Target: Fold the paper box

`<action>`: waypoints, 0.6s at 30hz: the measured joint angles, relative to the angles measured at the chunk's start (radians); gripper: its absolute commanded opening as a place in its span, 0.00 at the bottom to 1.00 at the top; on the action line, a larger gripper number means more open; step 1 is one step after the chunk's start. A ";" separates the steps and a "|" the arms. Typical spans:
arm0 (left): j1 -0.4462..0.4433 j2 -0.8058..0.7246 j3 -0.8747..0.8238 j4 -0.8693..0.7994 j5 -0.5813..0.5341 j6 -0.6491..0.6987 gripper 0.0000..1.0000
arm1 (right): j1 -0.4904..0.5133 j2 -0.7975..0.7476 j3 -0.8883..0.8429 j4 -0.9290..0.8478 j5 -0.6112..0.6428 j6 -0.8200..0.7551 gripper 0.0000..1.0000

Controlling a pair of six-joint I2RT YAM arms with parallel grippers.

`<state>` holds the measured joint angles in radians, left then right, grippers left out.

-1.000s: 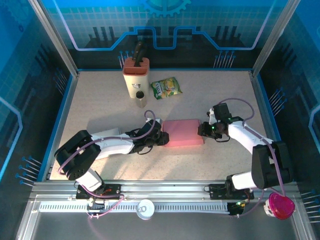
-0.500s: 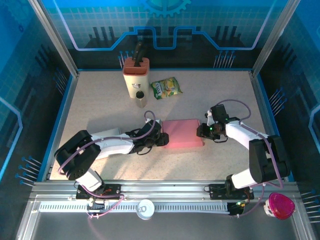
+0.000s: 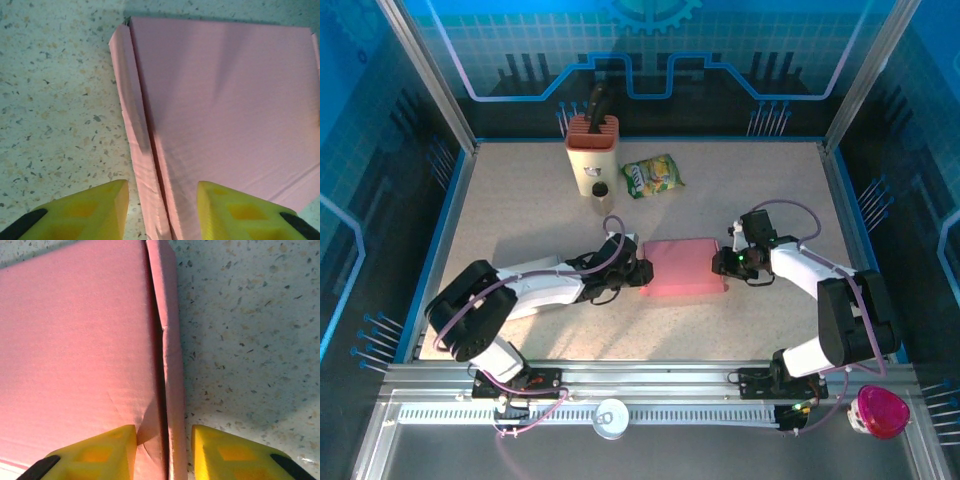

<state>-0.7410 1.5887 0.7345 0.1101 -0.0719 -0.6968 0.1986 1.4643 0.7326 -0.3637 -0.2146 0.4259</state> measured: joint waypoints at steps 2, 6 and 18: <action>0.001 0.020 0.000 0.002 0.006 0.000 0.39 | 0.002 0.000 -0.001 0.001 -0.003 0.003 0.33; 0.001 0.062 0.000 0.037 0.018 0.002 0.35 | 0.003 -0.005 -0.010 0.011 -0.004 0.004 0.34; 0.005 0.069 -0.023 0.122 0.014 0.018 0.19 | -0.057 -0.021 -0.058 0.054 -0.111 0.031 0.65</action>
<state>-0.7357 1.6577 0.7116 0.2317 -0.0578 -0.6792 0.1413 1.4429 0.6746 -0.3096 -0.3252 0.4572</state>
